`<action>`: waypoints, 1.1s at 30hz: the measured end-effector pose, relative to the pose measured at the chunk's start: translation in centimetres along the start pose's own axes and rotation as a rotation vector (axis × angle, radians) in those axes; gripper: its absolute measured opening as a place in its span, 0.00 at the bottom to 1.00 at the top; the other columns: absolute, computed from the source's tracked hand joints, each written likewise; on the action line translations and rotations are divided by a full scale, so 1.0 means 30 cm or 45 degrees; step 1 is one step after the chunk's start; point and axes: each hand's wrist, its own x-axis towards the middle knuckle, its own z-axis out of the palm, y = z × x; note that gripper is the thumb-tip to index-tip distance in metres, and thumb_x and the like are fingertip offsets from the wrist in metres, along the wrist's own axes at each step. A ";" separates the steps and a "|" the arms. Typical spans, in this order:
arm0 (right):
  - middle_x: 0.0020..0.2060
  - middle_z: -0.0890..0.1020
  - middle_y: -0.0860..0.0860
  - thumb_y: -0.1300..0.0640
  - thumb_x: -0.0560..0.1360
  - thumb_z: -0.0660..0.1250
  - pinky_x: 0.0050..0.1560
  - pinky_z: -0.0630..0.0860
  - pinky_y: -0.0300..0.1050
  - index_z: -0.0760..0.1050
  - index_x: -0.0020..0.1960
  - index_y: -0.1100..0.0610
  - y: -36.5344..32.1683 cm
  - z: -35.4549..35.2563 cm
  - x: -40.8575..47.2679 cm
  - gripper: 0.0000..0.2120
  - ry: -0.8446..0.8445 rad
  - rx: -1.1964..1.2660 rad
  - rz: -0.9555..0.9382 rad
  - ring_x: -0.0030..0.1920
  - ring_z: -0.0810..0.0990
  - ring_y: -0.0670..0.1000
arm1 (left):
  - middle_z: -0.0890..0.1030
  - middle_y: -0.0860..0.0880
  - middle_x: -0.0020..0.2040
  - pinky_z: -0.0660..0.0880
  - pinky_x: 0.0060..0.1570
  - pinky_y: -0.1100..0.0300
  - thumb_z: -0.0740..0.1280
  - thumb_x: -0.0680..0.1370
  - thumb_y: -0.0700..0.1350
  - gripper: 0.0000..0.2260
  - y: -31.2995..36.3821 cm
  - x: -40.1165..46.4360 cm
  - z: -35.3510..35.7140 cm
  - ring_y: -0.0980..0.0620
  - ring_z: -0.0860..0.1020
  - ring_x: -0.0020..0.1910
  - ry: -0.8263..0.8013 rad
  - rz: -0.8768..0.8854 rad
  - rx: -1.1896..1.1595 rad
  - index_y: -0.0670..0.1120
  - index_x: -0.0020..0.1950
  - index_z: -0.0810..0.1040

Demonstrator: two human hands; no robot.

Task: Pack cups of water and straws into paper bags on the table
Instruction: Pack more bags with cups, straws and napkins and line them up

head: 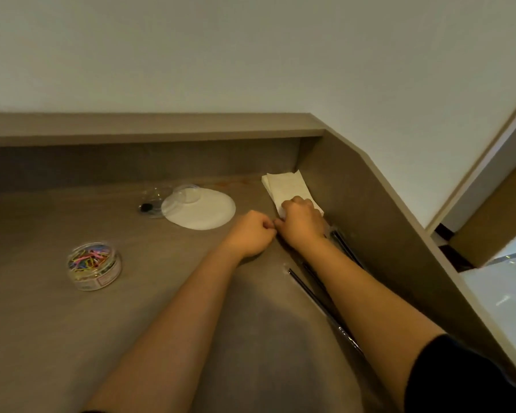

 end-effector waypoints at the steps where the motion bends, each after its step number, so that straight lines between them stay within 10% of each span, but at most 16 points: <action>1: 0.57 0.75 0.57 0.50 0.76 0.63 0.50 0.68 0.50 0.75 0.58 0.59 0.000 0.007 0.013 0.16 0.000 -0.013 -0.023 0.58 0.71 0.59 | 0.78 0.47 0.32 0.74 0.39 0.54 0.64 0.76 0.39 0.10 0.000 0.011 -0.002 0.51 0.74 0.32 -0.010 -0.005 -0.008 0.45 0.35 0.79; 9: 0.54 0.77 0.58 0.58 0.79 0.55 0.47 0.68 0.49 0.77 0.55 0.62 0.002 -0.003 0.051 0.14 0.156 0.007 -0.027 0.54 0.73 0.59 | 0.77 0.45 0.33 0.70 0.27 0.63 0.61 0.79 0.39 0.10 -0.001 0.050 -0.005 0.53 0.72 0.28 -0.019 -0.162 -0.292 0.41 0.38 0.76; 15: 0.48 0.77 0.57 0.58 0.80 0.56 0.44 0.72 0.49 0.77 0.49 0.63 -0.025 -0.081 -0.009 0.12 0.291 0.320 -0.010 0.47 0.75 0.56 | 0.80 0.40 0.55 0.78 0.41 0.58 0.58 0.80 0.54 0.23 0.042 0.045 0.002 0.48 0.80 0.49 -0.122 -0.410 -1.126 0.37 0.66 0.71; 19: 0.45 0.76 0.54 0.58 0.78 0.58 0.42 0.72 0.46 0.77 0.47 0.61 -0.052 -0.125 -0.118 0.10 0.119 0.488 -0.115 0.43 0.75 0.51 | 0.80 0.41 0.54 0.77 0.43 0.51 0.61 0.76 0.62 0.27 0.059 0.024 -0.005 0.44 0.79 0.52 -0.295 -0.563 -1.707 0.41 0.64 0.72; 24: 0.36 0.75 0.49 0.59 0.78 0.60 0.35 0.68 0.38 0.74 0.38 0.57 -0.064 -0.140 -0.236 0.11 -0.205 0.599 -0.221 0.39 0.74 0.50 | 0.76 0.39 0.62 0.75 0.34 0.52 0.56 0.80 0.36 0.17 0.057 -0.019 0.009 0.44 0.78 0.45 -0.024 -0.643 -1.663 0.39 0.70 0.66; 29: 0.35 0.78 0.51 0.51 0.73 0.67 0.36 0.71 0.43 0.75 0.40 0.57 -0.007 -0.180 -0.309 0.10 -0.289 0.577 -0.045 0.36 0.75 0.49 | 0.73 0.38 0.66 0.71 0.52 0.48 0.54 0.81 0.34 0.16 0.024 -0.065 0.013 0.39 0.73 0.62 0.055 -0.534 -1.458 0.38 0.69 0.67; 33: 0.31 0.73 0.53 0.55 0.74 0.65 0.30 0.71 0.41 0.70 0.36 0.57 0.058 -0.201 -0.364 0.11 -0.767 0.126 0.188 0.30 0.73 0.50 | 0.76 0.40 0.63 0.71 0.50 0.46 0.57 0.80 0.34 0.13 0.009 -0.096 -0.021 0.42 0.76 0.52 0.034 -0.496 -1.445 0.41 0.64 0.70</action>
